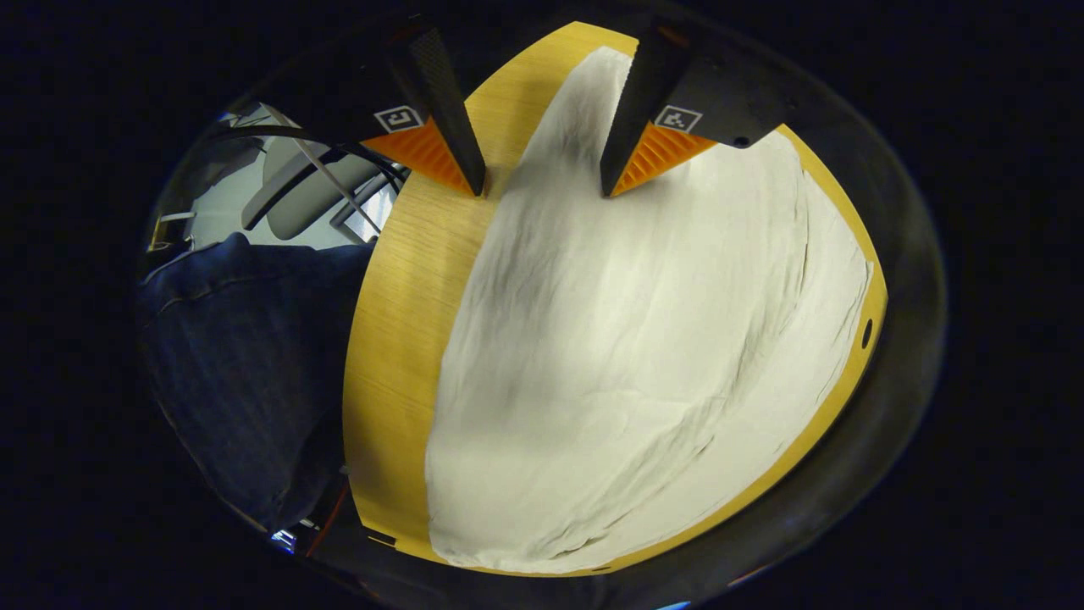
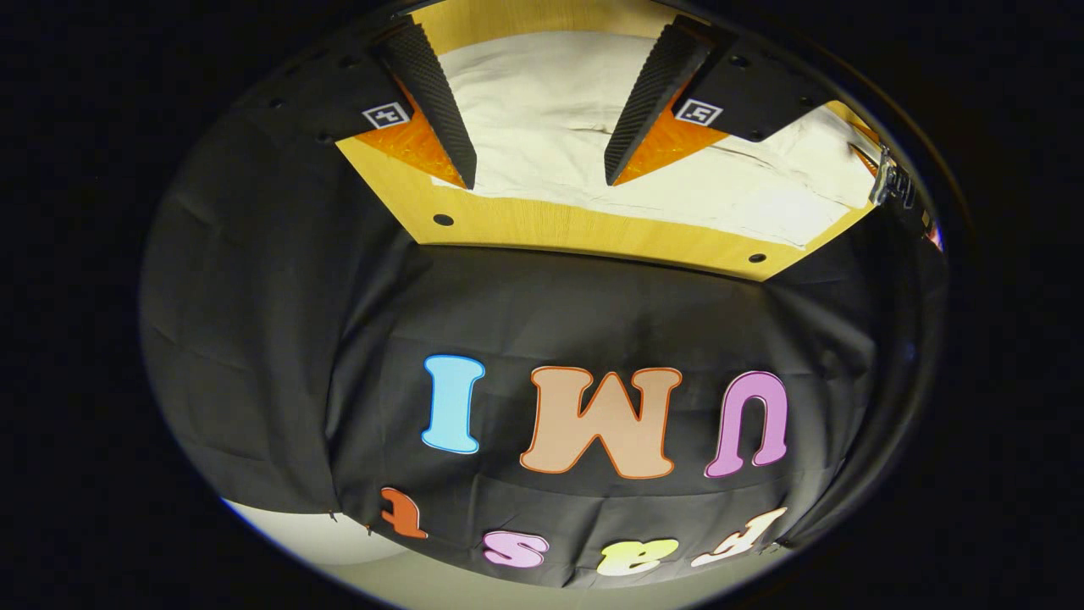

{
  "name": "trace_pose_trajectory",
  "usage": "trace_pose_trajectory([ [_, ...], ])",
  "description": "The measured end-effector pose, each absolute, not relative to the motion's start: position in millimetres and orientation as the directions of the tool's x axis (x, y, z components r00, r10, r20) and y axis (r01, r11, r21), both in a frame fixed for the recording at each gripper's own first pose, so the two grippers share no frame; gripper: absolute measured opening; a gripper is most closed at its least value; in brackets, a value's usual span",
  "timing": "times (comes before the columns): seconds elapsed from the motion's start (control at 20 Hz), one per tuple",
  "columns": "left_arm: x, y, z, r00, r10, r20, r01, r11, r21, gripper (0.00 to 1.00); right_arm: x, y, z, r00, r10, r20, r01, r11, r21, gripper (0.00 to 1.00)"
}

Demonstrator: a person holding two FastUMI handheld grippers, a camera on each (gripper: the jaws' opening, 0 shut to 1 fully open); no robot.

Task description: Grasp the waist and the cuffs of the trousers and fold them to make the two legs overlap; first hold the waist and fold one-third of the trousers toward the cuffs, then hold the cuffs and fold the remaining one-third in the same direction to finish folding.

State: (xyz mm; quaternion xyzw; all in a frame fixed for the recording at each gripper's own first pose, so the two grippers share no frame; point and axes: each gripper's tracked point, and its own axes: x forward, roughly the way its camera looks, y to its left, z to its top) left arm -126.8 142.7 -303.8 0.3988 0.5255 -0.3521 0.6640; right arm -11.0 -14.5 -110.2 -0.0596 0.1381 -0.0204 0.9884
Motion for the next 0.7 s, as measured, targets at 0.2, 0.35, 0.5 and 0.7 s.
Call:
trace_pose_trajectory([
  [0.2, -125.9, 143.4, -305.0, 0.177, -0.044, -0.983, 0.902, 0.407, 0.144, 0.81, -5.8, -10.9, -112.2, 0.96, -0.048, -0.277, 0.01, 0.991, -0.134, 0.98],
  [0.35, -124.0, 143.0, -305.6, 0.158, -0.029, -0.987, 0.918, 0.372, 0.136, 0.8, -4.6, -4.1, -115.4, 0.958, -0.027, -0.284, -0.014, 0.99, -0.14, 0.98],
  [0.5, -118.4, 146.1, -306.0, 0.146, 0.002, -0.989, 0.919, 0.369, 0.136, 0.7, -3.3, 4.4, -123.3, 0.954, 0.008, -0.3, -0.048, 0.991, -0.127, 0.97],
  [0.7, -107.9, 150.5, -303.6, 0.124, 0.047, -0.991, 0.919, 0.371, 0.132, 0.4, -4.0, 10.6, -133.4, 0.944, 0.057, -0.326, -0.106, 0.985, -0.133, 0.98],
])
